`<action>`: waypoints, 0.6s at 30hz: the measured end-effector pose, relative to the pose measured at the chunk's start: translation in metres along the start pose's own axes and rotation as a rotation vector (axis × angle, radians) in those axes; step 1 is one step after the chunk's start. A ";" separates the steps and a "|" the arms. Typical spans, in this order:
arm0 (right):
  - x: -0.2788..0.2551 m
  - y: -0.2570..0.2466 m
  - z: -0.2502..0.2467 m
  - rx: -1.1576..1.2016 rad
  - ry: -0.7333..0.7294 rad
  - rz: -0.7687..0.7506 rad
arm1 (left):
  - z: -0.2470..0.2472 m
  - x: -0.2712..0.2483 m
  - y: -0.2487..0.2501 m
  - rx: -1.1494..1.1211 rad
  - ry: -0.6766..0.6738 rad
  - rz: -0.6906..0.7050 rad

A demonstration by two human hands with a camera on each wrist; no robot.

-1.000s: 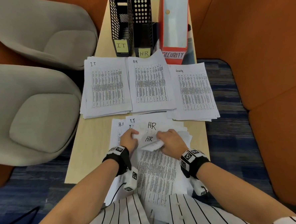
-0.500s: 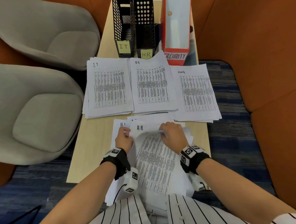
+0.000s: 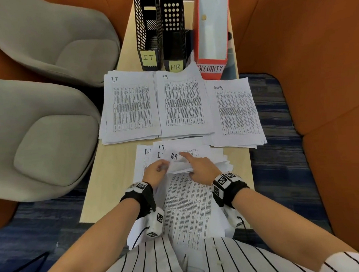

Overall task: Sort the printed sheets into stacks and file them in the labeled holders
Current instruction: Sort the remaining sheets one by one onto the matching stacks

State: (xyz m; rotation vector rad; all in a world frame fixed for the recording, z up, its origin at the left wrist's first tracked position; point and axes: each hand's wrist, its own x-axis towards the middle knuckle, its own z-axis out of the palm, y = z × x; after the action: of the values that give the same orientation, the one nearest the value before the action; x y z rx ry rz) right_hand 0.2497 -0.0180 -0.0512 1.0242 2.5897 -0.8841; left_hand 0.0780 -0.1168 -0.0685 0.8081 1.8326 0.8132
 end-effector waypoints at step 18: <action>-0.001 0.003 0.003 0.022 0.206 0.058 | -0.004 0.006 0.000 -0.335 0.012 -0.254</action>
State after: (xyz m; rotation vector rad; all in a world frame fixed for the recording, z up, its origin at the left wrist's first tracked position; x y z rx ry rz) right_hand 0.2523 -0.0185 -0.0540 1.2511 2.7049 -0.8350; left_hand 0.0717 -0.1122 -0.0699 0.3504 1.7045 0.9257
